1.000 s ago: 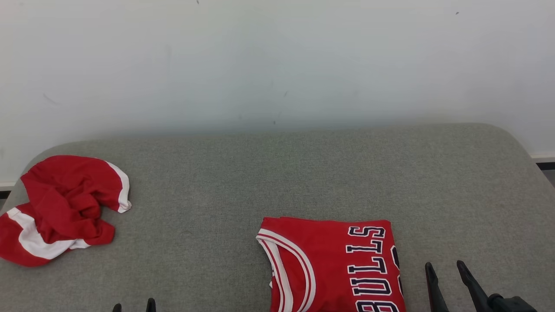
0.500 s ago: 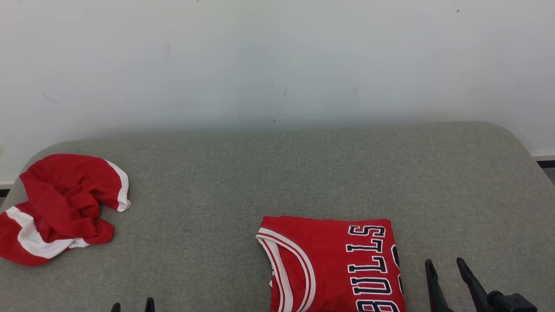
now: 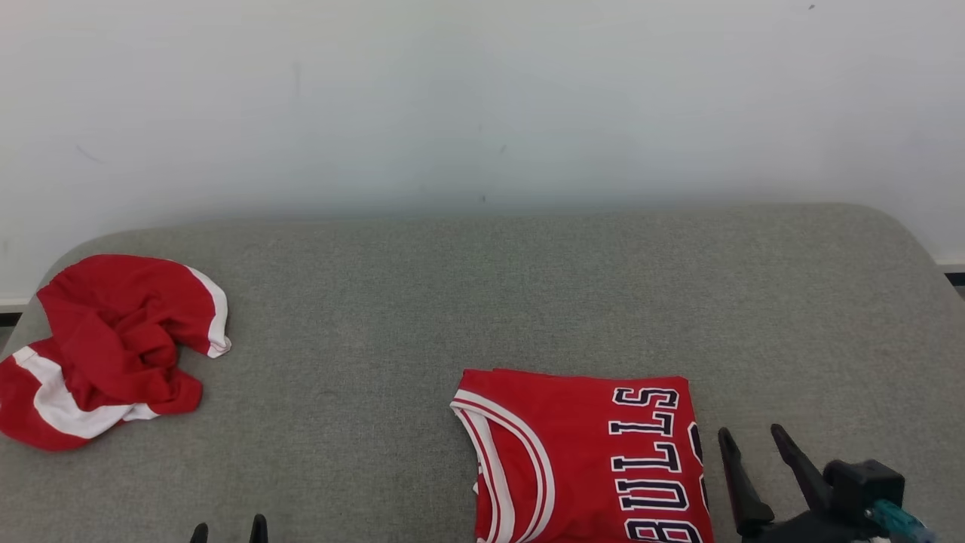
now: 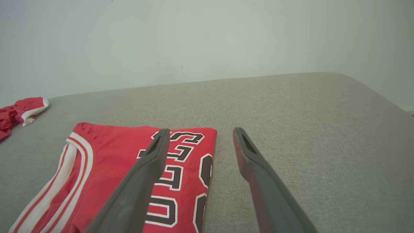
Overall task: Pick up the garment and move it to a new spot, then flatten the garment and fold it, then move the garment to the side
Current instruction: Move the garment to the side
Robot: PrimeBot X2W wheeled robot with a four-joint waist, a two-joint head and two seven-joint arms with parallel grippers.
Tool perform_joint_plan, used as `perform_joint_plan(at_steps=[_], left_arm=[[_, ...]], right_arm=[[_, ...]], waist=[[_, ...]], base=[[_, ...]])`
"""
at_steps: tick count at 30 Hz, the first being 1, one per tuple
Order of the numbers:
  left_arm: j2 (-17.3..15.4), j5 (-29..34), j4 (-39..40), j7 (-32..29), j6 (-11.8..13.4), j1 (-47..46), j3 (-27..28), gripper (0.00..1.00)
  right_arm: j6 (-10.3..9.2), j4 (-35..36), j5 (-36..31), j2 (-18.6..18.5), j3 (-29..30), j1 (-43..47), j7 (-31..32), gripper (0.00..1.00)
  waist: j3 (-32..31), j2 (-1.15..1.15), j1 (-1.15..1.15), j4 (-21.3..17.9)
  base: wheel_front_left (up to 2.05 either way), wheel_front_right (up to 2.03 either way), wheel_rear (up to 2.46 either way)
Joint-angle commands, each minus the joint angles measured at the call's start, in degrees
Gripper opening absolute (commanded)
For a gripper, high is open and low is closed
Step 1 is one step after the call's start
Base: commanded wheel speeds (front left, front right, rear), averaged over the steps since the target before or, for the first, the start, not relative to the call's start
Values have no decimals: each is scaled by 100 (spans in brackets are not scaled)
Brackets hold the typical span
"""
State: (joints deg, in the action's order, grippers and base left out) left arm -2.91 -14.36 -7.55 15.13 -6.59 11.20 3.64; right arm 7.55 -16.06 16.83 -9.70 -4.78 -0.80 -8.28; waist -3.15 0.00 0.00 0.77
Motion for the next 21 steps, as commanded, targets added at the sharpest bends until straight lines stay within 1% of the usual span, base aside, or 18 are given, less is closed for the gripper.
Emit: perform_joint_plan(at_steps=[1, 3, 6, 10, 13, 16, 21], left_arm=[[2, -44, -3, -1, -11, -87, -16, 100], [2, -45, -14, -1, -19, -143, -69, 100], [2, -31, 3, -1, -29, -184, -162, 100], [1, -64, 75, -1, -25, -259, -288, 100], [0, -101, 116, -1, 5, -331, -369, 100], [2, -105, 138, -1, 36, -413, -429, 100], [1, -104, 173, -1, 51, -525, -497, 100]], right_arm=[[-15, -83, 75, -67, -70, -156, 311, 100], [-15, -214, 258, -130, -240, -366, 957, 100], [-15, -453, 501, -202, -304, -646, 1968, 100], [-15, -736, 465, -77, 60, -929, 2983, 100], [-15, -806, 280, 55, 283, -1118, 3461, 100], [-15, -842, 121, 210, 557, -1216, 3731, 100], [-15, -1000, -356, 453, 1078, -1278, 4264, 100]], waist=[[56, 0, 0, 50], [106, 0, 0, 108], [180, 0, 0, 200], [336, 0, 0, 345], [507, 0, 0, 455], [645, 0, 0, 545], [794, 0, 0, 645]], base=[[0, 0, 0], [0, 0, 0], [0, 0, 0], [0, 0, 0], [0, 0, 0], [0, 0, 0], [0, 0, 0]])
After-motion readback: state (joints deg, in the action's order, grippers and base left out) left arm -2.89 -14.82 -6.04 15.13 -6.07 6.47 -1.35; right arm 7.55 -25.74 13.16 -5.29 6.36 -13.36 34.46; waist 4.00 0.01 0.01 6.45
